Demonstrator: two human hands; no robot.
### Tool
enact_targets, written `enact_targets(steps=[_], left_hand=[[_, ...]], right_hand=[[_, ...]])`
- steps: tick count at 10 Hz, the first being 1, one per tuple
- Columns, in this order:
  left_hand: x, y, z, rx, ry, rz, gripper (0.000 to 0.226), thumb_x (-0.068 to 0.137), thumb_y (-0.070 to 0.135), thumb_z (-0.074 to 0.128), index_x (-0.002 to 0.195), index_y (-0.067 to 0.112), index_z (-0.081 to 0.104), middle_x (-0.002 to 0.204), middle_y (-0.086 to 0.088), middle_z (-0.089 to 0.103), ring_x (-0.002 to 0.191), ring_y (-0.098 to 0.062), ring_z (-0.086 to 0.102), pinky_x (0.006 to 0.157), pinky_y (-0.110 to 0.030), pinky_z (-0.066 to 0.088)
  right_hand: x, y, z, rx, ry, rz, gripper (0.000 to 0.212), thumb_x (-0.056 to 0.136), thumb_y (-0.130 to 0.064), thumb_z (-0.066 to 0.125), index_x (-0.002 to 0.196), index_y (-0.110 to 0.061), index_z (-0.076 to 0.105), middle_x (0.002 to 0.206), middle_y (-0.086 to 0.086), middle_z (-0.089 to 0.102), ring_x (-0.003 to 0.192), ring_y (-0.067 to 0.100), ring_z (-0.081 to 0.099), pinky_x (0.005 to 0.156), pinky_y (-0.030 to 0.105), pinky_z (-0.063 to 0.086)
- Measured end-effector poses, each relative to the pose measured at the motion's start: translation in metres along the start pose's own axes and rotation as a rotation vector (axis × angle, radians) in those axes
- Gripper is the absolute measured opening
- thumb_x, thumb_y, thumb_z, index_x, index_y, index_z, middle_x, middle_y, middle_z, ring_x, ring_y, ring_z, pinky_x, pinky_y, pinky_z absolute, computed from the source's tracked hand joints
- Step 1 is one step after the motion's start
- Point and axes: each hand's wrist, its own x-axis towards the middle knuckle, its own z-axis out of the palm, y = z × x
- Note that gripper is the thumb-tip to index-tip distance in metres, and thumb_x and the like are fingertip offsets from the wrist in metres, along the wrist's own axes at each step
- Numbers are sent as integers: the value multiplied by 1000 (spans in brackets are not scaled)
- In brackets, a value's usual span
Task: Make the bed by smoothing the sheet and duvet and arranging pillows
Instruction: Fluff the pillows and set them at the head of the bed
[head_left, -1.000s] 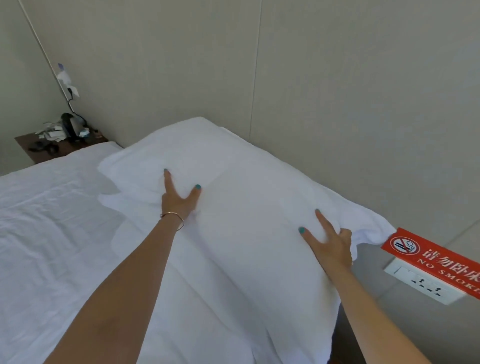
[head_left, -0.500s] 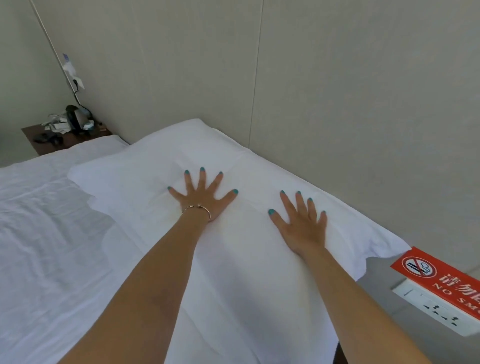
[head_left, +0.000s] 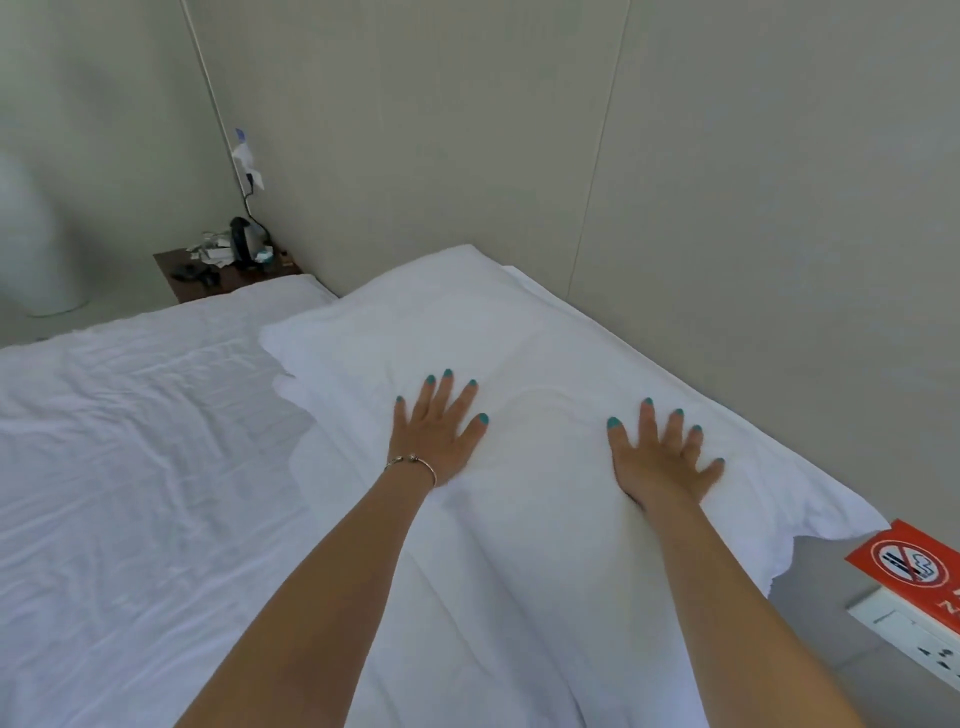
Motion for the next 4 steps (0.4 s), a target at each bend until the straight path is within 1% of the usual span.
enact_targets(steps=[1, 2, 3, 4], left_hand=[[-38, -7, 1, -129, -99, 37, 60, 95, 62, 13, 148, 46, -11, 158, 15, -22, 146, -12, -19, 119, -50, -5], [-80, -21, -4, -205, -247, 137, 62, 95, 64, 20, 150, 45, -2, 161, 14, -11, 148, -11, -11, 120, -46, 0], [-125, -50, -17, -85, -317, 178, 65, 93, 68, 20, 151, 41, 17, 162, 10, 3, 149, -14, 2, 120, -44, 7], [-177, -85, -26, -64, -281, 81, 66, 92, 68, 22, 149, 34, 30, 161, 5, 12, 148, -17, 11, 119, -42, 14]], right_hand=[[-41, -19, 10, 95, 45, 74, 62, 96, -58, 6, 152, -38, -11, 162, -3, -15, 149, 25, -12, 116, 56, -5], [-98, -31, 34, 60, 101, 6, 58, 98, -51, 7, 152, -38, -10, 162, -4, -13, 149, 25, -11, 118, 53, -2], [-153, -42, 57, -2, 126, -110, 60, 99, -53, 14, 152, -38, -12, 162, -5, -15, 149, 24, -12, 118, 51, -1], [-206, -59, 85, -98, 108, -269, 67, 97, -59, 25, 152, -38, -6, 162, -5, -14, 149, 25, -11, 118, 49, 3]])
